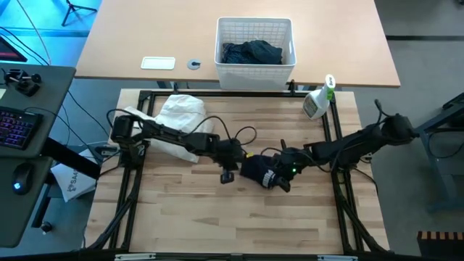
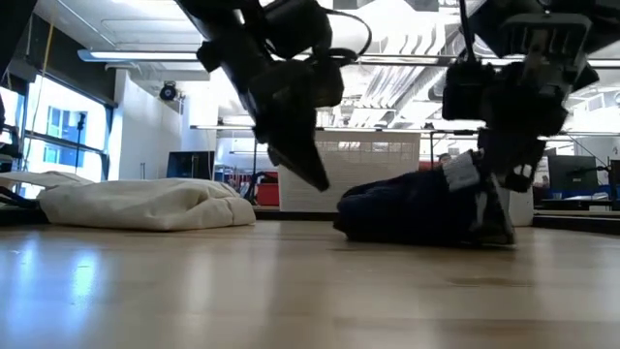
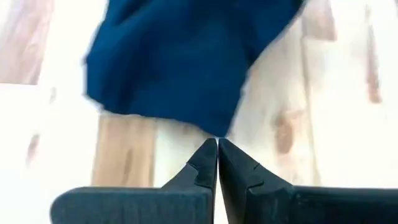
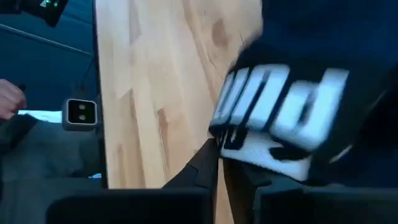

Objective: Fold laundry
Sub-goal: Fold the blue underwear

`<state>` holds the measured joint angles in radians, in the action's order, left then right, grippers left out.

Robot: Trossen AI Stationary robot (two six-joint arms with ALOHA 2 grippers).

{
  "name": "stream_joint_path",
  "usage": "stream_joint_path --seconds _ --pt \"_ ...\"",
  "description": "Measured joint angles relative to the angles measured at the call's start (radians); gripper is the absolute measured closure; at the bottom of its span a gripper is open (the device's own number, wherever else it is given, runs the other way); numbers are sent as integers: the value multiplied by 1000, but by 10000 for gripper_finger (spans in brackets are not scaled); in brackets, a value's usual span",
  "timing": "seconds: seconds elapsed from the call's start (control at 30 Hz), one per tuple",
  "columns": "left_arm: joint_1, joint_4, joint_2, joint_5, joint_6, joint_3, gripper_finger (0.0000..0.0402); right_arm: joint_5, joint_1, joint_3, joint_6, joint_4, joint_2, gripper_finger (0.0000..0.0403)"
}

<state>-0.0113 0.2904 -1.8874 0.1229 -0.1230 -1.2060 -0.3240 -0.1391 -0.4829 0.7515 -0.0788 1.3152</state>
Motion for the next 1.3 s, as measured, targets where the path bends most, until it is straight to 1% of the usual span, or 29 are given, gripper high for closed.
stream_joint_path --seconds 0.1,0.23,0.33,0.4,0.5,0.6,0.7,0.77,0.8,0.9,1.0,1.07,1.13,1.2,1.3 --pt "15 63 14 1 48 0 401 7 19 -43 -53 101 -19 381" --pt "39 121 15 18 62 1 401 28 50 -79 -116 201 -16 398" --pt "51 90 15 111 35 1 400 32 67 -86 -125 223 -14 397" --pt "53 46 6 162 21 1 396 26 71 -87 -96 226 -14 393" --pt "53 -6 -20 197 12 0 375 18 57 -87 -73 261 -14 386" --pt "54 -48 -49 195 -41 0 338 9 30 -88 -47 348 -14 358" --pt "56 -103 -79 194 -97 0 299 10 -8 -87 19 393 -14 305" --pt "56 -128 -91 193 -127 1 276 60 -64 -79 79 363 -14 265" --pt "56 -154 -97 193 -135 1 268 101 -96 -70 109 330 -14 247" --pt "55 -192 -118 190 -155 0 251 293 -196 -46 186 205 -13 202" --pt "52 -223 -138 189 -162 0 250 494 -261 -43 276 178 -10 184" --pt "50 -253 -152 188 -163 0 257 570 -277 -43 313 172 -6 188" --pt "47 -266 -165 187 -162 0 272 598 -280 -43 325 164 6 204" --pt "45 -280 -172 187 -153 1 293 604 -280 -42 322 166 25 231" --pt "45 -296 -171 190 -122 1 339 604 -268 -42 322 143 41 285"
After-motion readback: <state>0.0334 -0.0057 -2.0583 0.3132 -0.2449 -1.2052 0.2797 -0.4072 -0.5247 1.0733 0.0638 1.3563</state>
